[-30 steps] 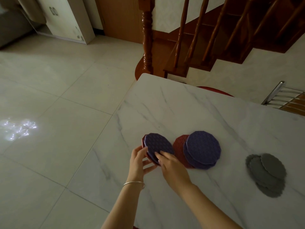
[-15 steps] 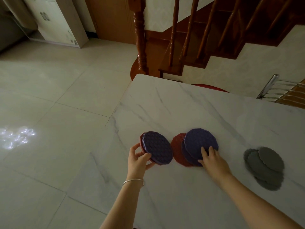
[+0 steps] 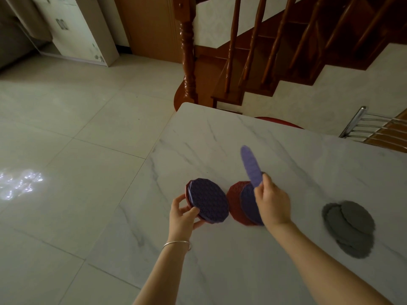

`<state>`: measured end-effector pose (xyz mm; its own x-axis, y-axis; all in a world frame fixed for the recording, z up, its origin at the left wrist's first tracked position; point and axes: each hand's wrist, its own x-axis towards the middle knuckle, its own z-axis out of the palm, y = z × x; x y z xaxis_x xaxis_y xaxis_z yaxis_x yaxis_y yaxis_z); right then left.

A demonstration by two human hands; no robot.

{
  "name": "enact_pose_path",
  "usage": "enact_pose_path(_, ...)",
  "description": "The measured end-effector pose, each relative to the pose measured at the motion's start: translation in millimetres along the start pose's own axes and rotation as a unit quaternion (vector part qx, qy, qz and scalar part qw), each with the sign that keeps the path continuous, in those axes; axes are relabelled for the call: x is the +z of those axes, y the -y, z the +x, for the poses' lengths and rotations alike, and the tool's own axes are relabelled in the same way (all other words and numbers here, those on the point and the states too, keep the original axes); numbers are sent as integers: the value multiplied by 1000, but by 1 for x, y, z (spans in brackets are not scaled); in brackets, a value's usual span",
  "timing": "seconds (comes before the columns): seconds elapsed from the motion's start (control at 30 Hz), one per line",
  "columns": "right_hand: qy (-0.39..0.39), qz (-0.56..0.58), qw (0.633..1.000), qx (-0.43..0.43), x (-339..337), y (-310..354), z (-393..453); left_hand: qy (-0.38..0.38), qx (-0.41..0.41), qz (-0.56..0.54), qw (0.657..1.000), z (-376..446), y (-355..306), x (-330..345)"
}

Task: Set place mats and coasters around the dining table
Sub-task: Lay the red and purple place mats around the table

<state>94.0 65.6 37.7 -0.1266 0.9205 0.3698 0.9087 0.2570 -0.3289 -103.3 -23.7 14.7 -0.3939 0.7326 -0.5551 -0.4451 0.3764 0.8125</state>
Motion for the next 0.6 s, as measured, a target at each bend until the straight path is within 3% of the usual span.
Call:
enact_pose_path(0.1, 17, -20, 992, -125, 7, 33, -14, -2, 5, 9, 1000, 0, 1, -1)
enact_pose_path(0.23, 108, -81, 952, -274, 29, 53, -47, -8, 17, 6, 1000, 0, 3, -2)
enact_pose_path(0.47, 144, -67, 946, -283, 38, 54, -56, -9, 9, -1, 1000, 4, 1, -3)
enact_pose_path(0.6, 171, 53, 949, -260, 31, 38, -51, -36, 27, 66, 997, 7, 4, 3)
